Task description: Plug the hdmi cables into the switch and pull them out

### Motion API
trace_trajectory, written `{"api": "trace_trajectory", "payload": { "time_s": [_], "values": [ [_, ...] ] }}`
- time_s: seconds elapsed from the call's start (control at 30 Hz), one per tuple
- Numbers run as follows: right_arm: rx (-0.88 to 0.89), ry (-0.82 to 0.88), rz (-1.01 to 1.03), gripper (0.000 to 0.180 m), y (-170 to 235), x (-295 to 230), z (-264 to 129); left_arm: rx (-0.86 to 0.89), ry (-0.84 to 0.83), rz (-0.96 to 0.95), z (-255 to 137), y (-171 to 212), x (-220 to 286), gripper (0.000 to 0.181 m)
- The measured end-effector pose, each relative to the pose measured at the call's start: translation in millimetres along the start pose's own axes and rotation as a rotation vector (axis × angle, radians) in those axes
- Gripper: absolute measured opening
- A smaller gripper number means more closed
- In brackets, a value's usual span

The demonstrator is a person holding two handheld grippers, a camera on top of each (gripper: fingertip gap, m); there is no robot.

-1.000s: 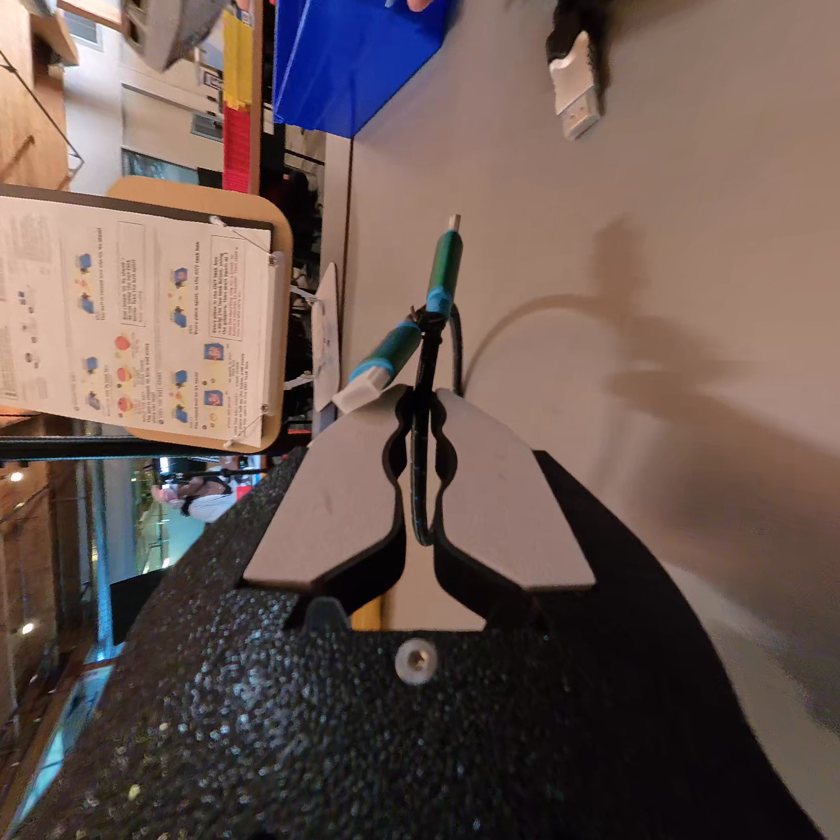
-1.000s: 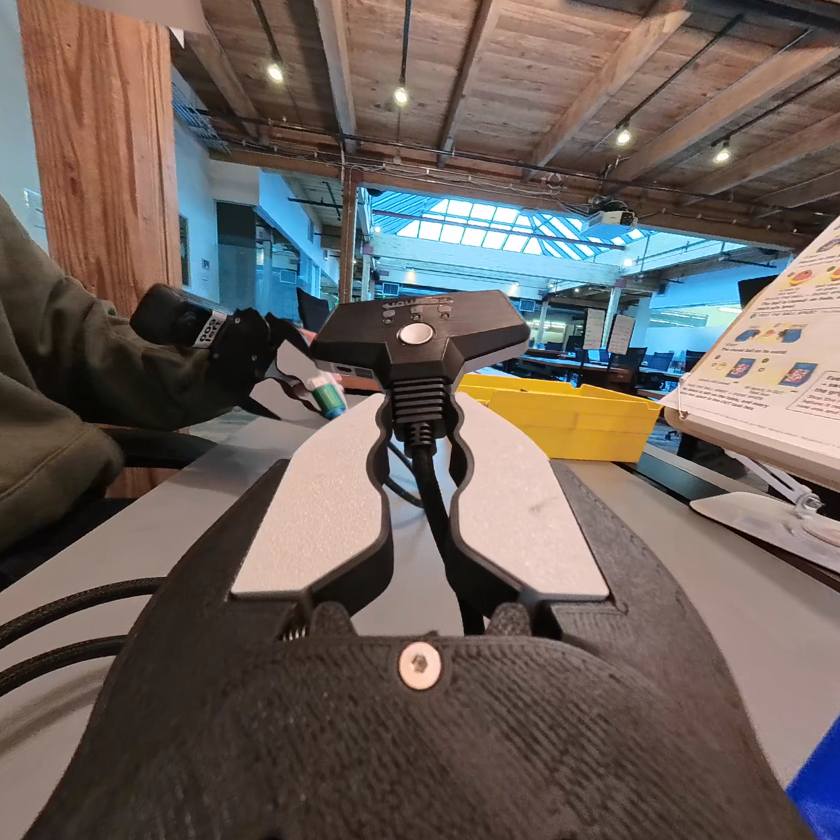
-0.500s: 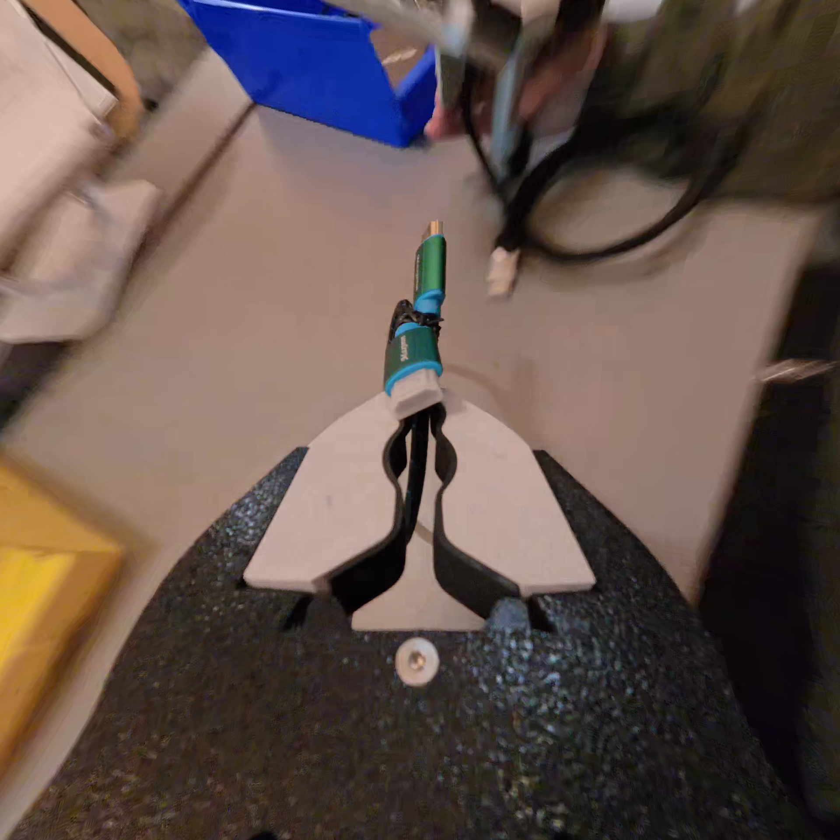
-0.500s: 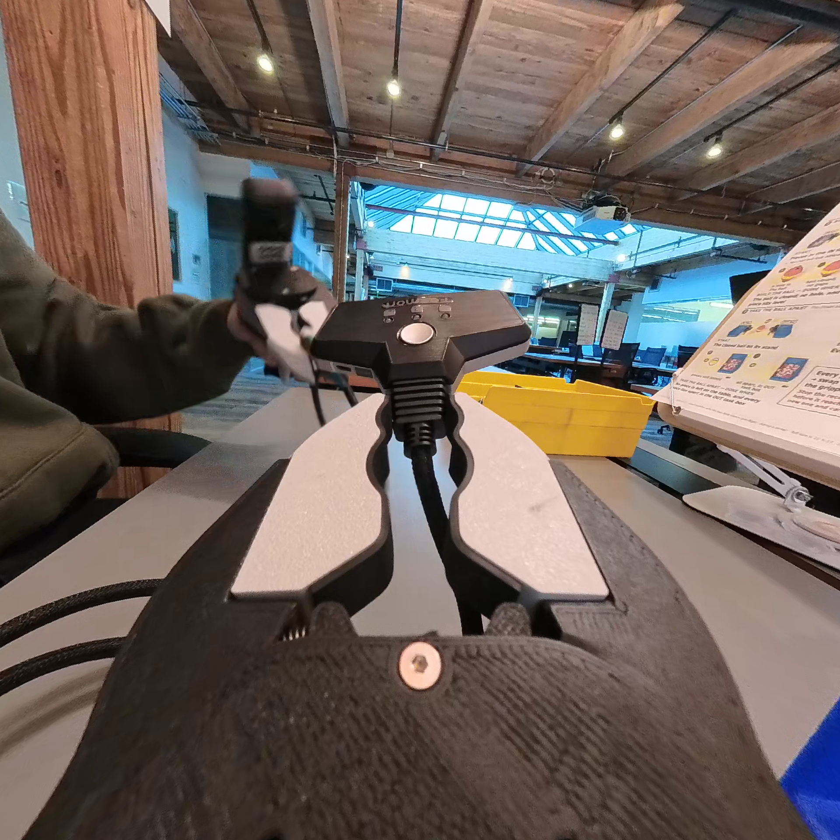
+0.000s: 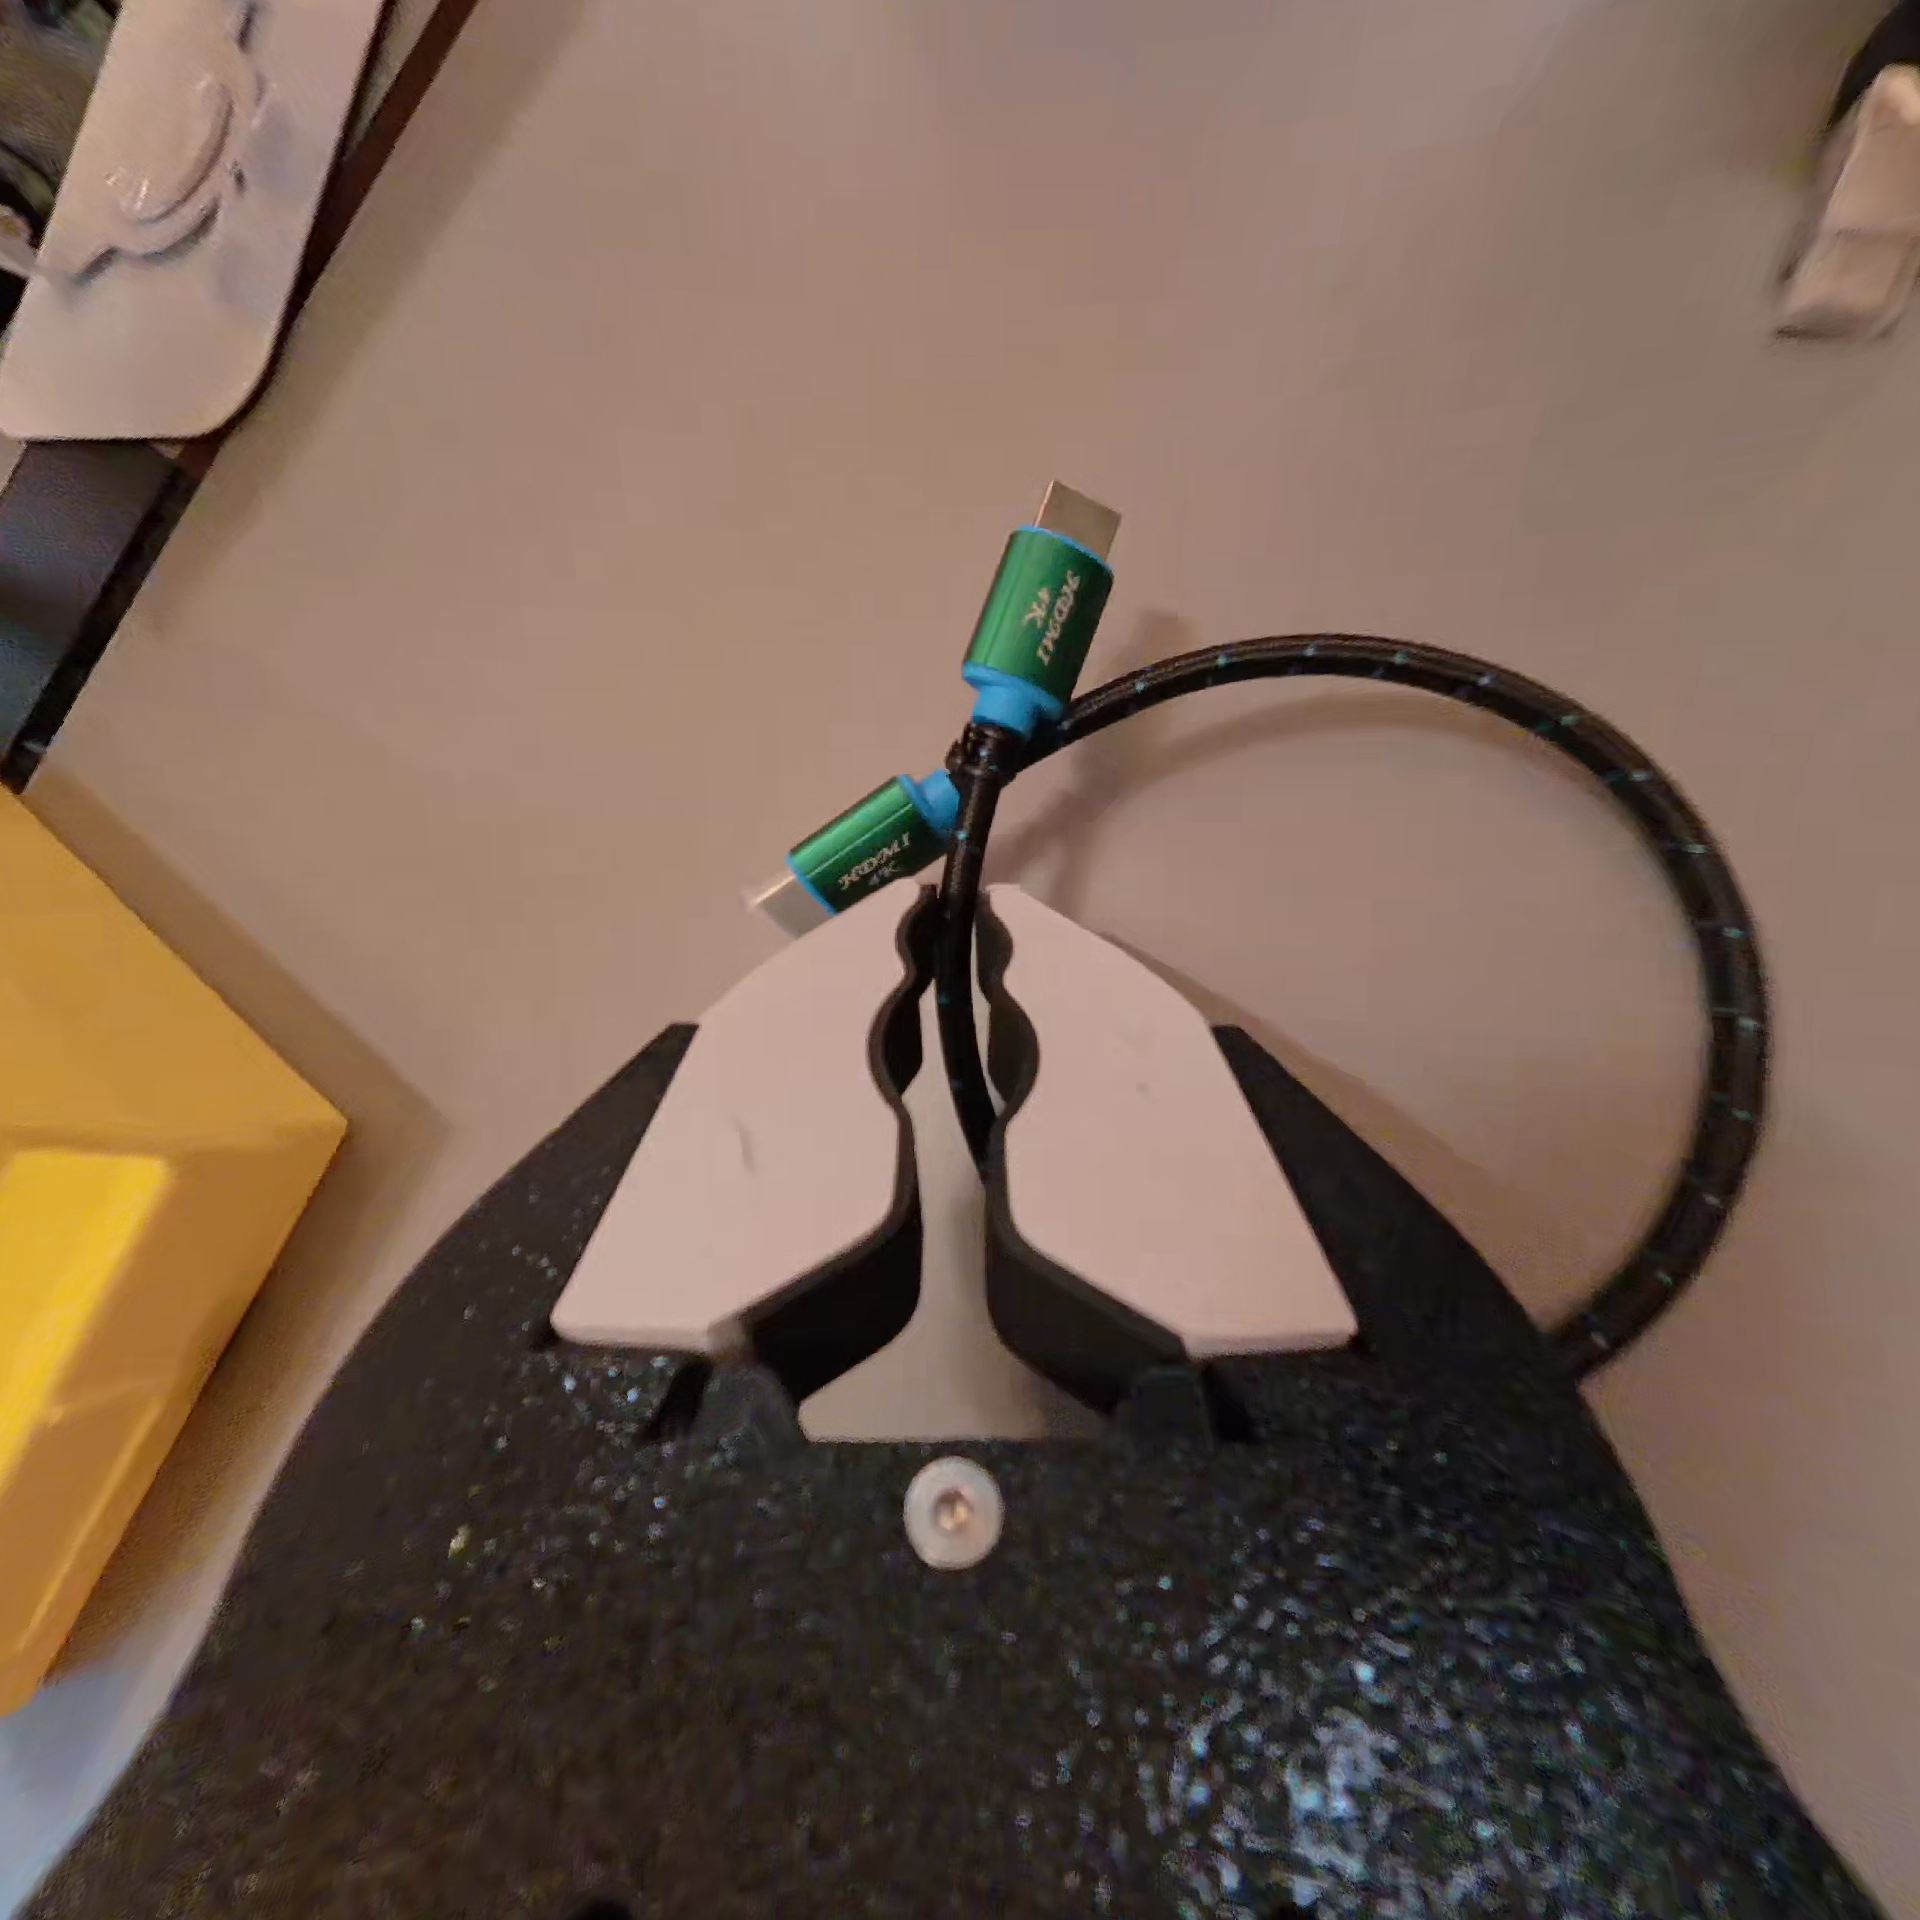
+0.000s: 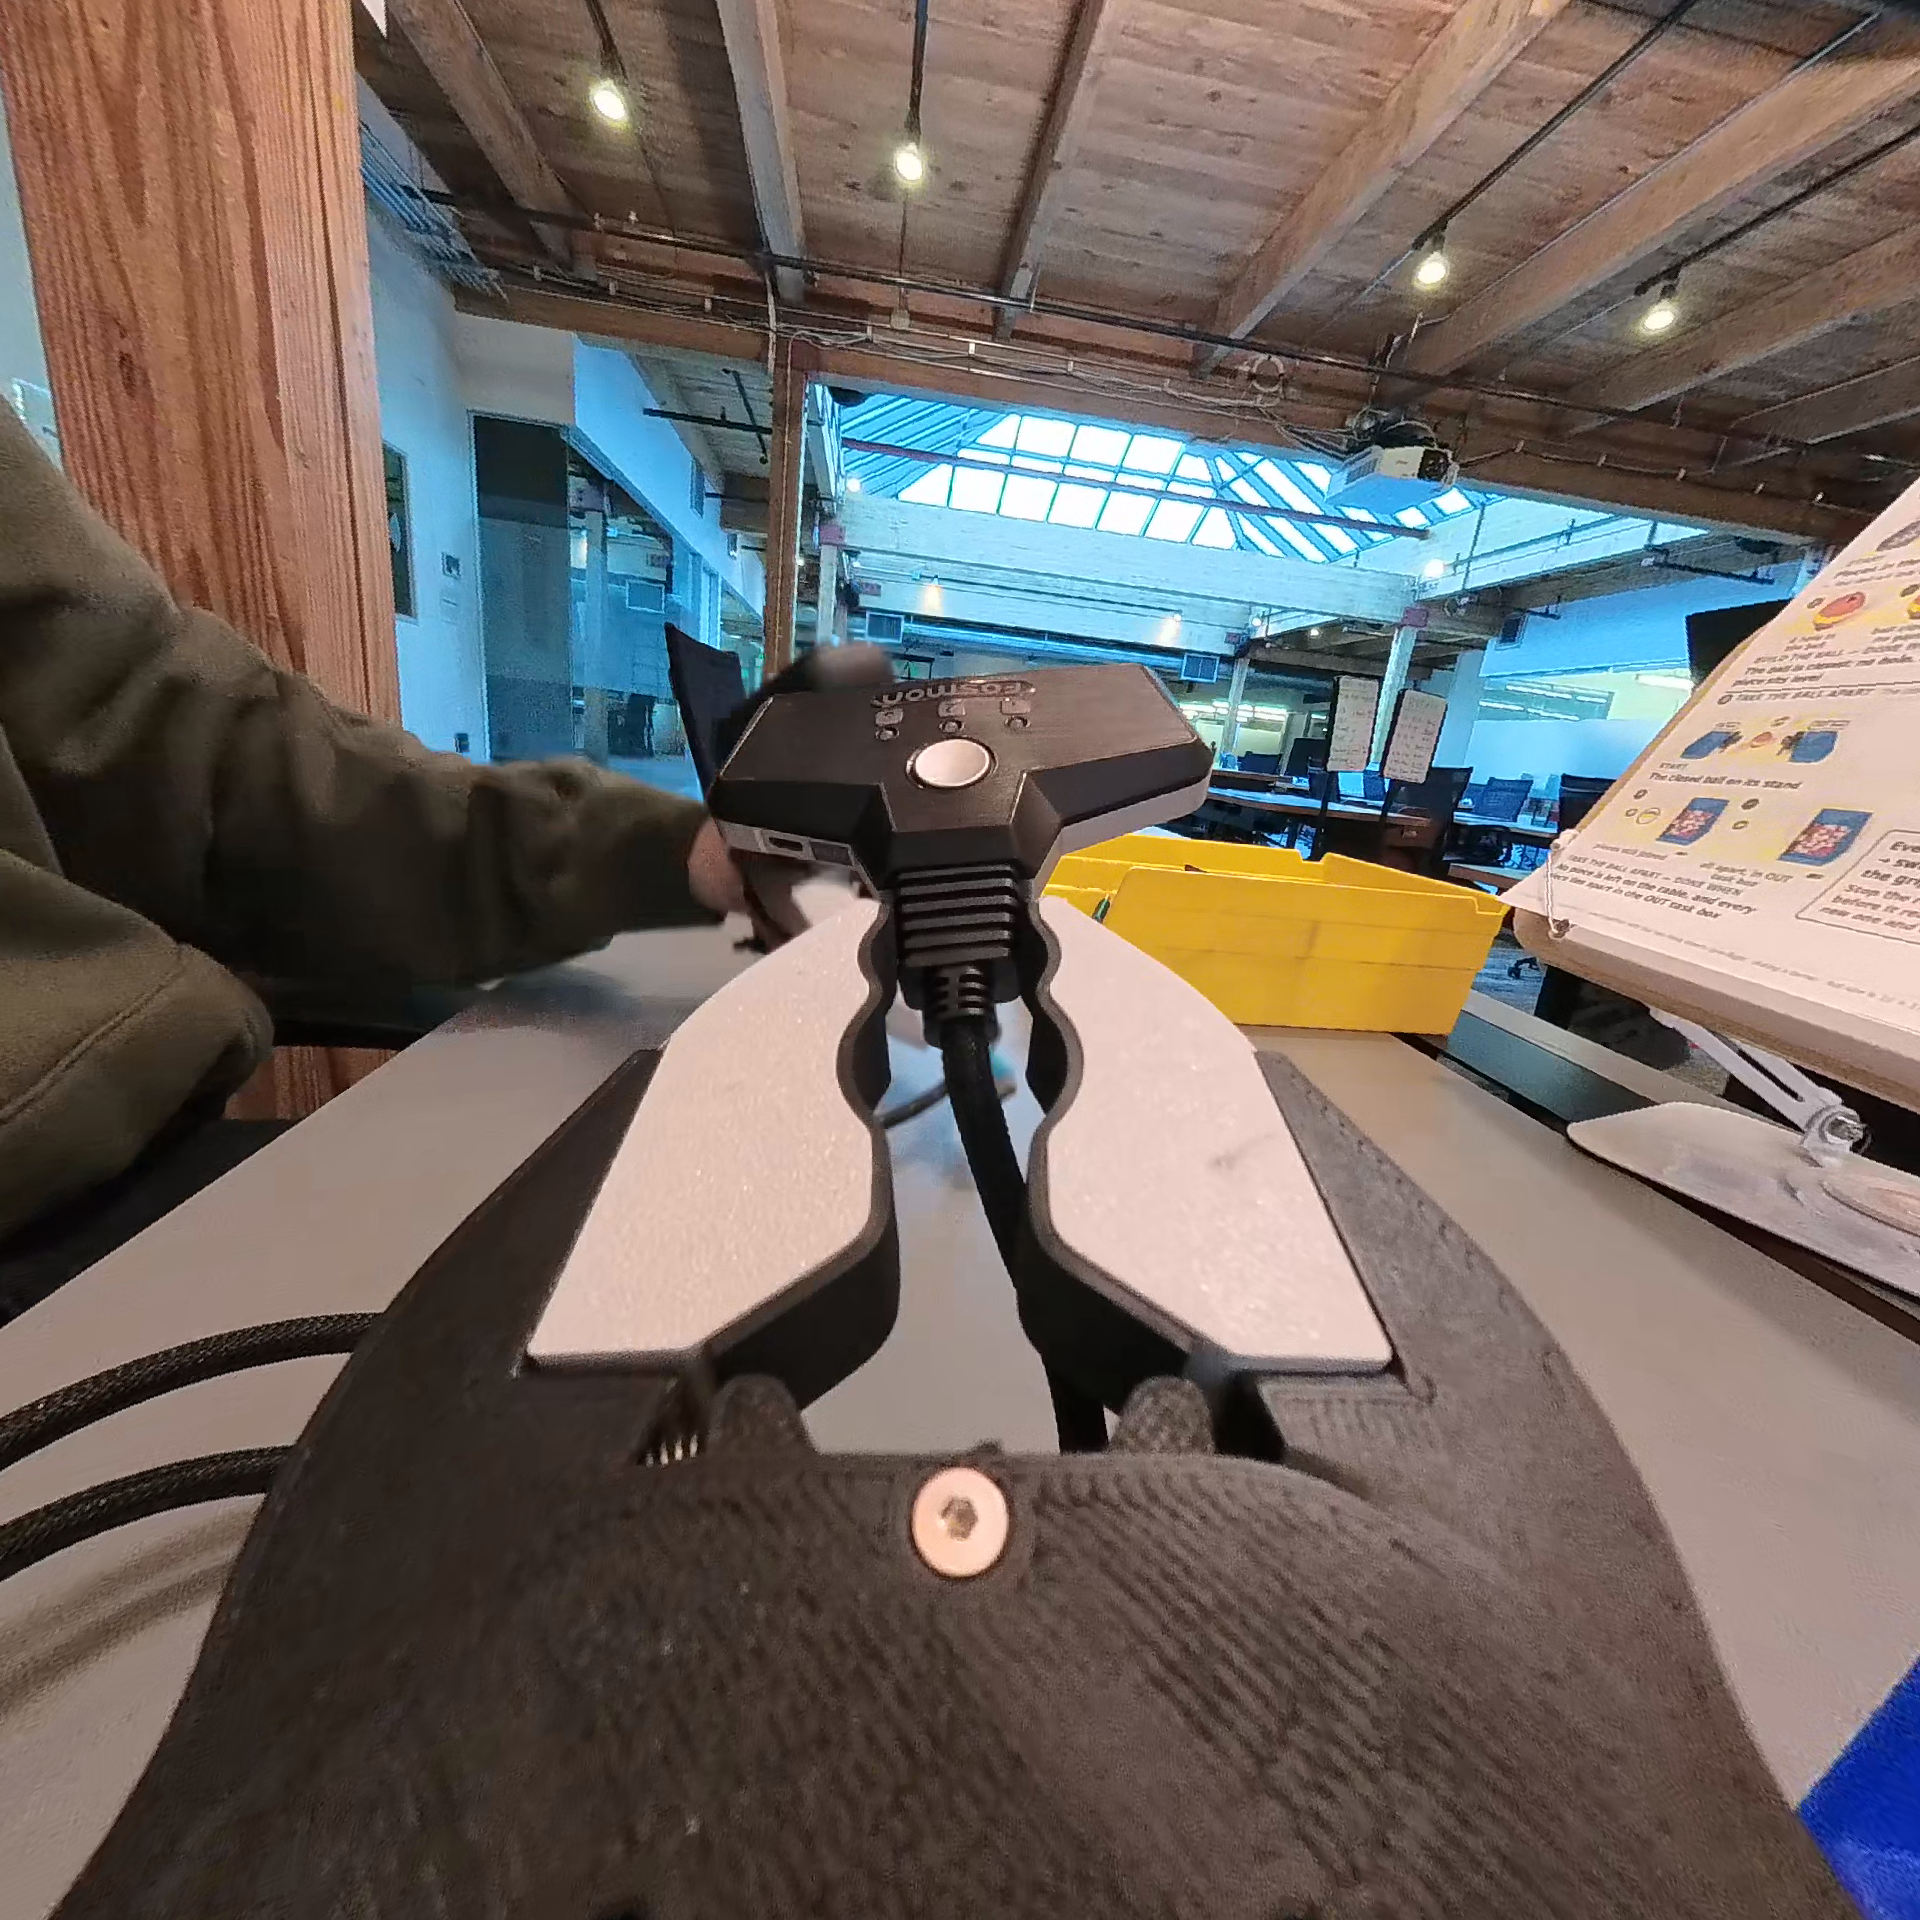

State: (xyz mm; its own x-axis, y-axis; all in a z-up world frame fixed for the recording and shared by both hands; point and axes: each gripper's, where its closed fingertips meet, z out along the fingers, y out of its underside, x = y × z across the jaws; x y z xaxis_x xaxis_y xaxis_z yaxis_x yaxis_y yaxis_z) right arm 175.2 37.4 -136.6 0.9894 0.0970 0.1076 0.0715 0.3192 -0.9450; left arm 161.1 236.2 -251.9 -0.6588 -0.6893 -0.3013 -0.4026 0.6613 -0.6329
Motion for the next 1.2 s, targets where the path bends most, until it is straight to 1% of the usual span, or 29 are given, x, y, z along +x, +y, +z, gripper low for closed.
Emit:
{"api": "trace_trajectory", "payload": {
  "time_s": [0.1,0.17,0.3,0.37,0.43,0.63,0.77,0.9,1.03,1.2],
  "values": [
    [0.001,0.001,0.001,0.023,-0.1,0.2,-0.1,0.009,0.023,0.029,14.9,3.6,9.9,0.007],
    [0.001,0.001,0.003,0.022,-0.1,0.3,-0.1,0.034,-0.011,0.071,15.8,-1.3,7.2,0.008],
    [-0.008,-0.002,-0.001,0.023,1.0,0.7,0.9,0.059,-0.005,0.209,10.7,-22.6,13.1,0.029],
    [-0.012,-0.003,-0.001,0.023,1.8,1.3,1.8,0.039,-0.023,0.292,12.7,-32.1,12.8,0.030],
    [-0.014,-0.005,-0.001,0.023,2.1,1.5,2.1,0.004,-0.002,0.344,20.2,-35.0,14.3,0.031],
    [-0.013,-0.005,-0.007,0.023,2.0,0.8,2.0,-0.037,0.099,0.314,39.4,-38.1,17.3,0.031],
    [-0.015,-0.009,-0.004,0.023,2.3,1.0,2.3,-0.074,0.116,0.329,44.1,-39.1,17.6,0.029],
    [-0.014,-0.010,-0.003,0.023,2.1,1.3,2.1,-0.044,0.170,0.318,38.6,-53.4,25.6,0.030],
    [-0.020,-0.012,-0.006,0.023,2.8,1.7,2.5,-0.173,0.134,0.365,45.1,-40.6,16.8,0.034],
    [-0.021,-0.013,-0.007,0.022,2.9,1.6,2.4,-0.229,0.136,0.374,50.3,-39.1,18.3,0.029]
  ]
}}
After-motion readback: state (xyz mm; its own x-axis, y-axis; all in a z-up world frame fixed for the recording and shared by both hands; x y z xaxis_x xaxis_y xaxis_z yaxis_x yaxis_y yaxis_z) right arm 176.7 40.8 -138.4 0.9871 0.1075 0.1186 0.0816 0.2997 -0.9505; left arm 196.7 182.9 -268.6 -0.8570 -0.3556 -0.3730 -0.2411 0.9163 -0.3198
